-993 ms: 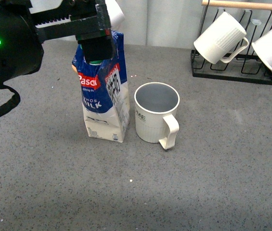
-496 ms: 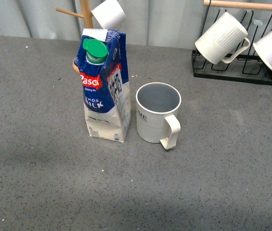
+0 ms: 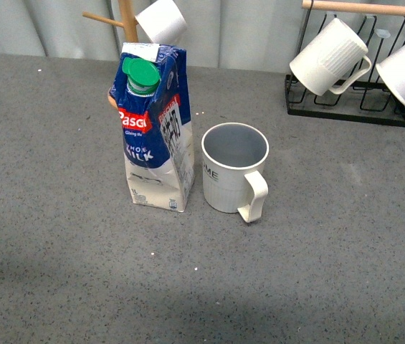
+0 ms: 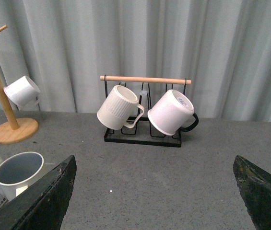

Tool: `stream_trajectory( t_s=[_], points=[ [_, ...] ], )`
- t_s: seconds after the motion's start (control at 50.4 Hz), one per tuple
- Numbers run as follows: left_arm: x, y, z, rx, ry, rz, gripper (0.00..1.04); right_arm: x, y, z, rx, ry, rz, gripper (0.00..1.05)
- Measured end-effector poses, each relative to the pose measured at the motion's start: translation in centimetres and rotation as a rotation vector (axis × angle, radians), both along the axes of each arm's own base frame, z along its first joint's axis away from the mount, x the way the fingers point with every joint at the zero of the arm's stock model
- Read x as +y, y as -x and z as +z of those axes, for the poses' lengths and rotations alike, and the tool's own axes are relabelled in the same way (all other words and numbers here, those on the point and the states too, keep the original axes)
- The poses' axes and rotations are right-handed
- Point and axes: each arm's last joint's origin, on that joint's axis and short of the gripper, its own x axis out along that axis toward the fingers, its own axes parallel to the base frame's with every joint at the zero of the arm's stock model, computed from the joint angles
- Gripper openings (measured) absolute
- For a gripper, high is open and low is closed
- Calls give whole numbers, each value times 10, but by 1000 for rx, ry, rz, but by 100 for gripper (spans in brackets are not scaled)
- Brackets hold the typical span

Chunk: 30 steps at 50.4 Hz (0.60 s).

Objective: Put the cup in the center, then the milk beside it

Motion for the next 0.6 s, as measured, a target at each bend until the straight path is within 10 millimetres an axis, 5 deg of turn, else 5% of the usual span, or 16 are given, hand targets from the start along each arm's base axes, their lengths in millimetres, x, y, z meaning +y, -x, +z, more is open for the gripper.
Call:
stream_trajectory(
  t_s=[0.596],
  points=[
    [17,35,9,-29,1,2,4,0,0,0,0,0,0,95]
  ],
)
